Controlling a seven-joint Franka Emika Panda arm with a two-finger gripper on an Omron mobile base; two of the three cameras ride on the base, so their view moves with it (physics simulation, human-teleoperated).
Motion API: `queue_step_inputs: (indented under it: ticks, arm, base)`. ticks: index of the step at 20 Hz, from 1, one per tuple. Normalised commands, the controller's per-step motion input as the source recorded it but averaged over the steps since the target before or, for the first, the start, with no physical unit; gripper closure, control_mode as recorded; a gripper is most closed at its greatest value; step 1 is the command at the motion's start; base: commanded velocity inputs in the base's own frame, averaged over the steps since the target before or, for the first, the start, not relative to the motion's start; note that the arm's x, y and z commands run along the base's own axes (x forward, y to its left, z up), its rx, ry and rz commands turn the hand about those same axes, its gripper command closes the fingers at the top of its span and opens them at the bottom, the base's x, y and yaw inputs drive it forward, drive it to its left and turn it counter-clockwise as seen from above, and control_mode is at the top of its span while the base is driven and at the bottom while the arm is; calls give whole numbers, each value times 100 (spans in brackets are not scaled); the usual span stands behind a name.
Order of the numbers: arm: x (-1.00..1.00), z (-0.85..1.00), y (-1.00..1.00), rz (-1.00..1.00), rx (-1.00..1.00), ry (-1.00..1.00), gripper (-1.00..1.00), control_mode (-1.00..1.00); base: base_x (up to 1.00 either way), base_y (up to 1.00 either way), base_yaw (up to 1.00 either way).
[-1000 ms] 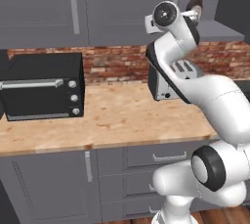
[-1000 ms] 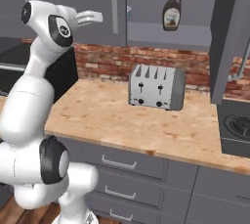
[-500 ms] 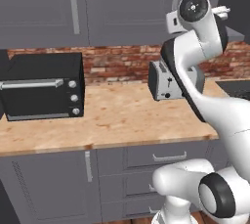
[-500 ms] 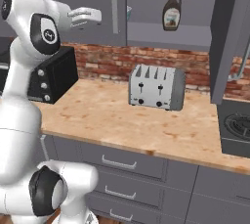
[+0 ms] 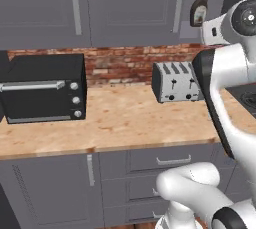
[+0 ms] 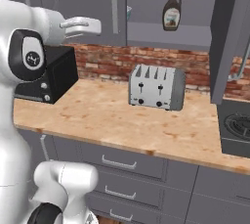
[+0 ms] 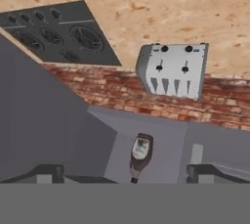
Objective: Pick the mug and place it in the sink. Pick the bowl and place it in the open cabinet and then close the cabinet.
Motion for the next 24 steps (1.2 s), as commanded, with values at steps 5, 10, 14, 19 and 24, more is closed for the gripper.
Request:
queue_step_inputs:
  ticks: [5, 10, 14, 19, 24]
  arm:
    - [-100, 8, -36, 0, 4, 1, -100, -100]
    - [-100, 0, -34, 0, 0, -11, -100, -100]
    - [-100, 0, -21, 0, 0, -15, -100, -100]
    - [-100, 2, -20, 4, 0, -16, -100, -100]
    - [-87, 7, -32, 21, 0, -1, -100, -100]
  base:
    - [0, 0, 0]
    - [0, 0, 0]
    - [0, 0, 0]
    - [0, 0, 0]
    - [0, 0, 0]
